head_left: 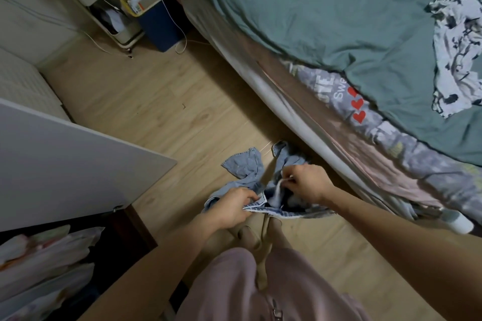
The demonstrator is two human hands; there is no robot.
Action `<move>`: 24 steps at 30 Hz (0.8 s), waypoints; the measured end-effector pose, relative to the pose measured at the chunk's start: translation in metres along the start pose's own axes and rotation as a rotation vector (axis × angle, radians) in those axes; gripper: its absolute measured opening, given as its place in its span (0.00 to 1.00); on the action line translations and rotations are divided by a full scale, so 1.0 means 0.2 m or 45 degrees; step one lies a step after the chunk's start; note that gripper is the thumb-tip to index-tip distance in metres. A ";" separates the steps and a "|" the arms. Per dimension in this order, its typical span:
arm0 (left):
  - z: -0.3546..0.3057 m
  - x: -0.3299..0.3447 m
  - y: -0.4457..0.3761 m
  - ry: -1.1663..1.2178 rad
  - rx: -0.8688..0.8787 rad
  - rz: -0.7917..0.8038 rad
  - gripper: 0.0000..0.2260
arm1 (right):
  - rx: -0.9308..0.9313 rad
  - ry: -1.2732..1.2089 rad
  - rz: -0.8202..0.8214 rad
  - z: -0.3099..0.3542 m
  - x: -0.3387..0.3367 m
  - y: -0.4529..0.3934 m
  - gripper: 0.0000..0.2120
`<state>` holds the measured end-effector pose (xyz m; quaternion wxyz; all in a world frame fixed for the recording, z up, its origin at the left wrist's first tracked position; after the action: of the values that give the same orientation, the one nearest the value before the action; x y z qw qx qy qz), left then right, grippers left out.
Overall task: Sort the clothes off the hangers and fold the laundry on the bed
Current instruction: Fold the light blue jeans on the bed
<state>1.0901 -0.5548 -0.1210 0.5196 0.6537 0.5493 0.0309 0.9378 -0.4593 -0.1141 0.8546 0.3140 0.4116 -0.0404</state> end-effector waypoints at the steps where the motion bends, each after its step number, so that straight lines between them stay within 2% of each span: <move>1: 0.01 -0.01 0.00 0.051 -0.029 -0.002 0.16 | 0.040 -0.120 -0.020 -0.01 -0.01 -0.01 0.06; 4: 0.07 -0.03 -0.04 0.186 -0.135 -0.078 0.21 | 0.003 -0.346 0.158 0.02 0.00 0.01 0.07; 8: 0.12 -0.05 -0.06 0.350 -0.213 -0.088 0.25 | -0.134 -0.329 0.327 0.10 0.07 0.08 0.05; 9: 0.12 -0.06 -0.06 0.384 -0.218 -0.083 0.26 | -0.158 -0.286 0.310 0.12 0.07 0.09 0.08; 11: 0.15 -0.07 -0.06 0.455 -0.240 -0.093 0.28 | -0.169 -0.156 0.205 0.17 0.05 0.12 0.22; 13: 0.17 -0.09 -0.07 0.557 -0.270 -0.113 0.28 | -0.130 -0.063 0.069 0.20 0.07 0.14 0.27; 16: 0.14 -0.14 -0.05 0.648 -0.253 -0.136 0.27 | 0.004 -0.059 -0.122 0.24 0.12 0.15 0.28; 19: 0.15 -0.18 -0.05 0.708 -0.233 -0.186 0.29 | 0.125 -0.219 -0.278 0.27 0.12 0.13 0.29; 22: 0.16 -0.19 -0.06 0.721 -0.220 -0.200 0.28 | 0.243 -0.420 -0.281 0.30 0.10 0.11 0.31; 24: 0.14 -0.20 -0.06 0.721 -0.195 -0.181 0.26 | 0.307 -0.458 -0.260 0.30 0.10 0.09 0.26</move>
<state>1.0841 -0.6047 -0.1217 0.3945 0.5380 0.7127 0.2169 0.9976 -0.4752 -0.0906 0.8620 0.3583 0.2744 -0.2307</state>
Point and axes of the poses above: each hand's wrist, its own y-axis away from the middle knuckle, its own x-axis out of the palm, z = x × y, the point moved 6 cm from there along -y, towards the middle knuckle, and after that the axes turned 12 degrees about -y, right-handed, at the moved point
